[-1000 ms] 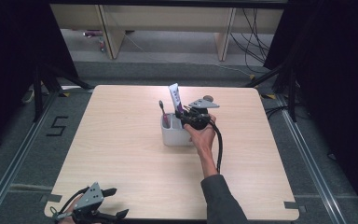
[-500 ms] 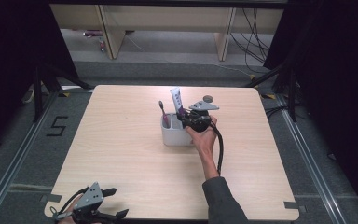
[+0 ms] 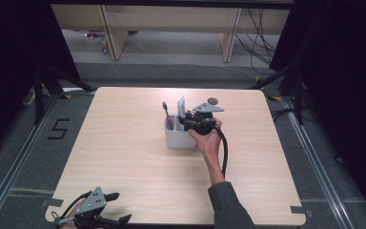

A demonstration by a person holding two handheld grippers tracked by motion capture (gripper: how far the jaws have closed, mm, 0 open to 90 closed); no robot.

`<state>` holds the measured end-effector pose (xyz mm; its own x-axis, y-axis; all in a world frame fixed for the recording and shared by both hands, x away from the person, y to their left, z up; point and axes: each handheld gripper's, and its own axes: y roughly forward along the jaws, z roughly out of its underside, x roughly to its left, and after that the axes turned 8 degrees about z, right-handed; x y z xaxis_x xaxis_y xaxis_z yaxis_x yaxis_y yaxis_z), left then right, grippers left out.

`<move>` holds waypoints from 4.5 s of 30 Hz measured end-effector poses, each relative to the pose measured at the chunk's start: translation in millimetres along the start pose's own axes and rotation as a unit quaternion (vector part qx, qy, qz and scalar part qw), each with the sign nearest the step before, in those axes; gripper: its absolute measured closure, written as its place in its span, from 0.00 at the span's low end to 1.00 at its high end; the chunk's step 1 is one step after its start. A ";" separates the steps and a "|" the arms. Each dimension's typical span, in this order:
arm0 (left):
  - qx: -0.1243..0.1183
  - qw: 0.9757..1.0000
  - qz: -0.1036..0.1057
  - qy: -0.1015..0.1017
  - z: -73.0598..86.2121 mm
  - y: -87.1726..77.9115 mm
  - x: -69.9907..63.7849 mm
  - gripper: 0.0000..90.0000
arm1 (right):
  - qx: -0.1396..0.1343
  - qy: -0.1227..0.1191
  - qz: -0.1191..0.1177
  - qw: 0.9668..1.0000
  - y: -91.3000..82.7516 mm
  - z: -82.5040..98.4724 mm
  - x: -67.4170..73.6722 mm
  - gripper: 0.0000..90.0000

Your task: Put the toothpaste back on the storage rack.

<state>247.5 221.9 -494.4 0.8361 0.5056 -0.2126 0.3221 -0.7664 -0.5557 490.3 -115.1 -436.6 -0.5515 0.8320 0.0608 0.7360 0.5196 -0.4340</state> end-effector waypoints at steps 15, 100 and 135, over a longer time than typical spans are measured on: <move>-0.002 1.000 0.003 0.003 0.3 0.6 0.3 0.18 | -0.053 0.057 -0.021 0.997 -32.4 -6.1 -9.6 0.52; -0.002 1.000 -0.011 0.006 -1.3 1.5 2.0 0.18 | -0.001 0.039 -0.048 0.998 -134.0 55.5 -1.7 0.40; 0.009 1.000 -0.015 0.016 0.7 -0.7 1.9 0.18 | 0.033 0.028 -0.039 0.998 -162.1 104.9 1.8 0.34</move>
<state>248.5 223.7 -495.0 0.8400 0.5150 -0.1709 0.3387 -0.7436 -0.5765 328.9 -218.3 -460.5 -0.5820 0.8000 0.1458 0.6628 0.5705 -0.4850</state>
